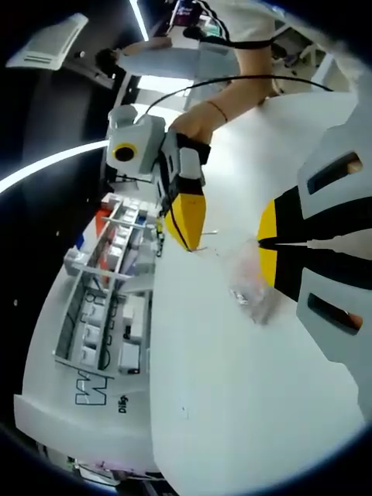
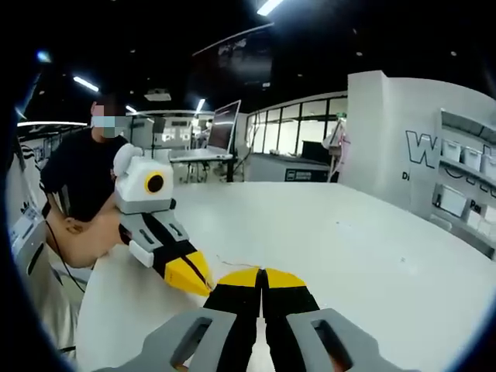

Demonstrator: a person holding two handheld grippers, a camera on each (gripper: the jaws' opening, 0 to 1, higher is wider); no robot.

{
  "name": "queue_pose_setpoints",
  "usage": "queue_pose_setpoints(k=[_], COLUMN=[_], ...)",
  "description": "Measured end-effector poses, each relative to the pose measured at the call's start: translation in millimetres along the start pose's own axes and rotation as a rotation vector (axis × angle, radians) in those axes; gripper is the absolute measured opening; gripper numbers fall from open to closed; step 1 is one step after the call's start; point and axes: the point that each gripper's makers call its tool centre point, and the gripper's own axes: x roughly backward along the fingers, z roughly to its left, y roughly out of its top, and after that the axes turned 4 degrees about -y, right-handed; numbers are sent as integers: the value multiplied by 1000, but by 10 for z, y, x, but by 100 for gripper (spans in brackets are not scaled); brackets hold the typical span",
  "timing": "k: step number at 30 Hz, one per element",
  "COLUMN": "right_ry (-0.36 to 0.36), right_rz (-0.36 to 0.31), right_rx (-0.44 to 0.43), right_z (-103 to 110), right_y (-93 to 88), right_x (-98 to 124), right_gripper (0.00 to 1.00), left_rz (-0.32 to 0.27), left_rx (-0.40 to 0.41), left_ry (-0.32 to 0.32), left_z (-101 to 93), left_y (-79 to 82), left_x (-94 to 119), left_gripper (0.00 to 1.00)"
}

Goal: Open the resealable bag by pulling the two sides of the seal apart until the entire bag opening is separated and visibly accessible.

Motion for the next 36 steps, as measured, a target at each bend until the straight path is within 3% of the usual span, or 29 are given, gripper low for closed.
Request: queue_pose_setpoints(k=[7, 20, 23, 27, 36], right_ry=[-8, -35, -32, -51, -48], right_rz=[-19, -51, -52, -53, -57], right_rx=[-12, -31, -26, -18, -19], right_z=[-8, -98, -86, -125, -117], right_y=[36, 111, 115, 113, 112], right_x=[9, 38, 37, 59, 76], right_gripper=[0, 0, 0, 0, 0], left_rz=[-3, -63, -63, -49, -28], left_rx=[-8, -43, -40, -11, 3], left_ry=[-11, -18, -35, -39, -37], left_z=[-22, -45, -65, -37, -17], left_y=[9, 130, 120, 80, 49], left_x=[-2, 36, 30, 32, 54], left_gripper=[1, 2, 2, 14, 13])
